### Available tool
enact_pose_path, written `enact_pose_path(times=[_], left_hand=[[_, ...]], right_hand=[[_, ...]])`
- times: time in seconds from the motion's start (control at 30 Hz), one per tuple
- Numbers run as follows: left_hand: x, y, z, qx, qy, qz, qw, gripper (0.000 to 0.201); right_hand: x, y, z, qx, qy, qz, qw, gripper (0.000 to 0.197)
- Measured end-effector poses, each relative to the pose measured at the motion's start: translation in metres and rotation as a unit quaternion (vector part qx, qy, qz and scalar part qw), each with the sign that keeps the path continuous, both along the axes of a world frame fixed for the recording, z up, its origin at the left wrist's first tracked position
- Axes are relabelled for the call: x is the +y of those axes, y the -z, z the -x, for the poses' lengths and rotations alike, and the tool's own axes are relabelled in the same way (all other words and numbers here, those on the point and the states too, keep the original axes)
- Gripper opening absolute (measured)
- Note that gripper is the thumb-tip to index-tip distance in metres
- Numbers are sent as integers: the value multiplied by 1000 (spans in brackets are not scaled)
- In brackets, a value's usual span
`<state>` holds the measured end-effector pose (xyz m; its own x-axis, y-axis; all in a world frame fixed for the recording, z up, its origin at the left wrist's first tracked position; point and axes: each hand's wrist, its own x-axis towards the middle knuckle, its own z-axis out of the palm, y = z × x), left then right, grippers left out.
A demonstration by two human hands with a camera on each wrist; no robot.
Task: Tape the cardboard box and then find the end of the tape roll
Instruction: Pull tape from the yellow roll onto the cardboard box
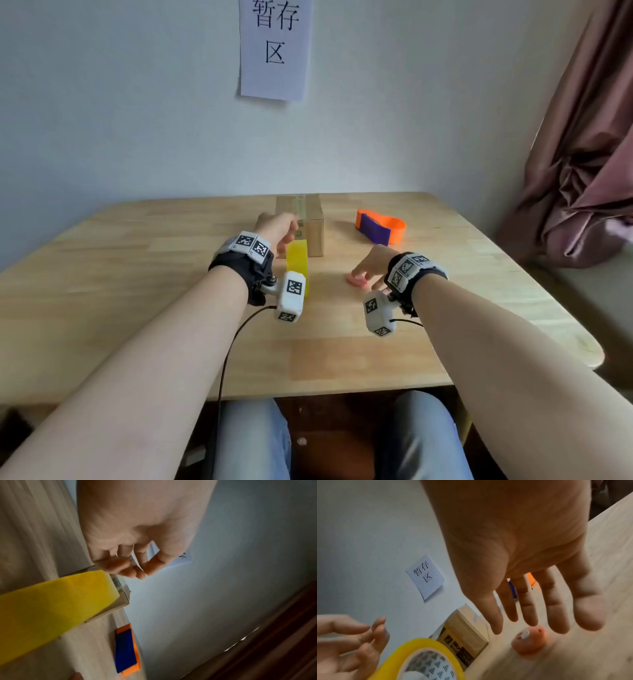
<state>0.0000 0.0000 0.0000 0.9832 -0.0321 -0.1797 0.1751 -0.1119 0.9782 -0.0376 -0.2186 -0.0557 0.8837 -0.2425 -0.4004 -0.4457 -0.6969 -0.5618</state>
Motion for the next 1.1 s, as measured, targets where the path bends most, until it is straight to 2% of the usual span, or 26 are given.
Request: enact_pose_path(times=[0.13, 0.23, 0.3, 0.4, 0.43, 0.47, 0.53, 0.6, 0.73, 0.83, 1.0, 1.1], left_hand=[[15, 17, -16, 45, -31, -59, 997, 8], [21, 33, -28, 66, -19, -75, 995, 16], [23, 40, -35, 78, 1, -87, 993, 40], [25, 52, -47, 113, 48, -80, 989, 68], [26, 57, -53, 122, 71, -76, 987, 75], [26, 59, -56, 129, 96, -75, 984, 84], [28, 65, -62, 137, 125, -72, 980, 106], [29, 64, -60, 128, 150, -63, 978, 107], [34, 55, -45, 101, 191, -61, 975, 109], [37, 53, -41, 83, 207, -58, 973, 107], [38, 50, -40, 80, 240, -46, 966, 79], [38, 54, -45, 79, 239, -41, 967, 89]], right_hand=[[5, 23, -13, 2, 6, 114, 993, 45], [3, 33, -24, -9, -11, 144, 989, 52], [0, 31, -29, -12, 6, 76, 997, 47], [7, 10, -31, -67, 39, -128, 989, 15], [11, -1, -33, -101, 27, -153, 983, 15], [14, -10, -36, -132, 8, -166, 977, 25], [21, -25, -46, -193, -31, -168, 966, 33], [28, -38, -53, -237, -91, -134, 958, 33], [46, -57, -63, -263, -197, 6, 944, 19], [57, -63, -70, -265, -234, 94, 931, 19], [65, -64, -75, -236, -277, 162, 917, 17], [72, -65, -75, -224, -295, 210, 905, 16]])
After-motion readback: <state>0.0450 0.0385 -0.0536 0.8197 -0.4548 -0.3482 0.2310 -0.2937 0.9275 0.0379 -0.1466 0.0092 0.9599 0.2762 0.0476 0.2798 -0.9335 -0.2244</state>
